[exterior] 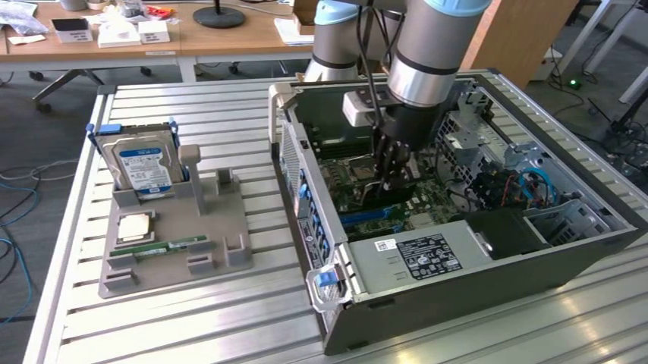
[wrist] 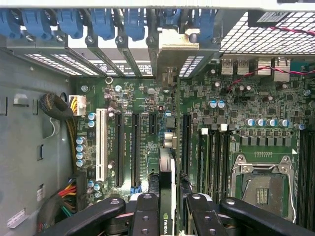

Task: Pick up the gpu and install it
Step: 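Insert the gpu into the slot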

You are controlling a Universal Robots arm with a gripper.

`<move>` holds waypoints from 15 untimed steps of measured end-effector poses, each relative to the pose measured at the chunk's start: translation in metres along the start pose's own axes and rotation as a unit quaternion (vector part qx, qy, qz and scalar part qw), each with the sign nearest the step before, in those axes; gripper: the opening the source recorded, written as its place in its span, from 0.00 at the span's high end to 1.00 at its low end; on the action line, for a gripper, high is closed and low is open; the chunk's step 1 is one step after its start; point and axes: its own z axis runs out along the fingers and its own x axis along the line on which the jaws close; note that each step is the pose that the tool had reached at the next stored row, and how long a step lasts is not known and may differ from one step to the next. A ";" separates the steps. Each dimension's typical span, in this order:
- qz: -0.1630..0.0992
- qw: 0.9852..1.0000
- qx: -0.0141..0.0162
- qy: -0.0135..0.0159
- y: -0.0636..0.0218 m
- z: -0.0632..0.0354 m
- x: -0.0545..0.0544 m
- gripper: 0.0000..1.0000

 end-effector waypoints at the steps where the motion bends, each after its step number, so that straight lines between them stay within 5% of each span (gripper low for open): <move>1: 0.000 1.000 0.000 0.000 0.0001 0.0002 0.000 0.74; 15: 0.000 1.000 0.000 0.000 0.0018 0.0025 0.000 0.74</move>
